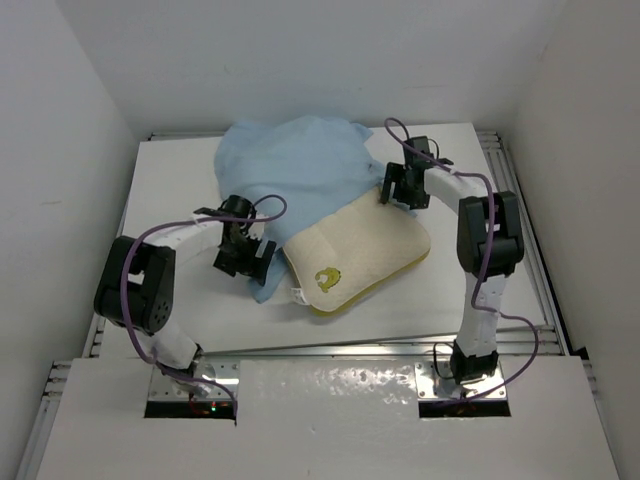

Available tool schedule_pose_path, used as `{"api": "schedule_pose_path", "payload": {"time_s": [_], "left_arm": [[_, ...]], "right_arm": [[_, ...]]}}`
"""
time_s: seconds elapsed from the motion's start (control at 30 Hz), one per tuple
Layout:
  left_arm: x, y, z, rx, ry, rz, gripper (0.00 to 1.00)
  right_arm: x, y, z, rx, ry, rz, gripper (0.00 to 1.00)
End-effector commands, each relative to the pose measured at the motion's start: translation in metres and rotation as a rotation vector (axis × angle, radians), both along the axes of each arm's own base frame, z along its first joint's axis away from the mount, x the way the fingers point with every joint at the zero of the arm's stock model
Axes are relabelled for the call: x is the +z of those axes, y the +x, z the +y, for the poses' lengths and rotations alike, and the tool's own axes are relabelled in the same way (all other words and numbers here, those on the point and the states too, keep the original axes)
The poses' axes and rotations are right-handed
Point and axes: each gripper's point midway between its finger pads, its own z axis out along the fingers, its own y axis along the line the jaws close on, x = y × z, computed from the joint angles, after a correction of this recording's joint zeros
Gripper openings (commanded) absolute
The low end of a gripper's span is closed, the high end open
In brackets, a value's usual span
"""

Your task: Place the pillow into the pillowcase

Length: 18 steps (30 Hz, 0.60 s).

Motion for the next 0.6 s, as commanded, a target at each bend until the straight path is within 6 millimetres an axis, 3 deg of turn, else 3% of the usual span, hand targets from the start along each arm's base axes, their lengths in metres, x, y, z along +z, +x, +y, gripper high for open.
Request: {"api": "schedule_pose_path", "payload": {"time_s": [0.0,0.13,0.23,0.3,0.37,0.4,0.47,0.57], "left_arm": [[0.004,0.023,-0.019,-0.059,-0.059,-0.071,0.87],[-0.008,0.022,-0.028,-0.069,-0.073,-0.024,0.87],[-0.012,0.015,-0.042,-0.119,-0.103,0.006,0.85],[-0.016,0.011,-0.047,-0.138,-0.109,0.029,0.69],[-0.018,0.010,-0.047,-0.139,-0.107,0.041,0.52],[-0.020,0.010,-0.047,-0.140,-0.103,0.048,0.36],[-0.023,0.008,-0.044,-0.151,-0.088,0.064,0.16],[-0.025,0.005,-0.041,-0.152,-0.070,0.080,0.00]], "right_arm": [[0.011,0.034,0.002,-0.007,0.022,-0.098,0.79],[-0.017,0.041,-0.006,-0.053,-0.019,-0.065,0.81],[-0.026,0.042,-0.018,-0.120,-0.040,-0.053,0.81],[-0.032,0.038,-0.025,-0.167,-0.027,-0.042,0.79],[-0.032,0.038,-0.018,-0.199,0.066,-0.050,0.76],[-0.022,0.046,-0.011,-0.190,0.120,-0.097,0.74],[0.005,0.053,-0.008,-0.176,0.149,-0.186,0.73],[0.038,0.064,-0.006,-0.158,0.159,-0.253,0.72]]}}
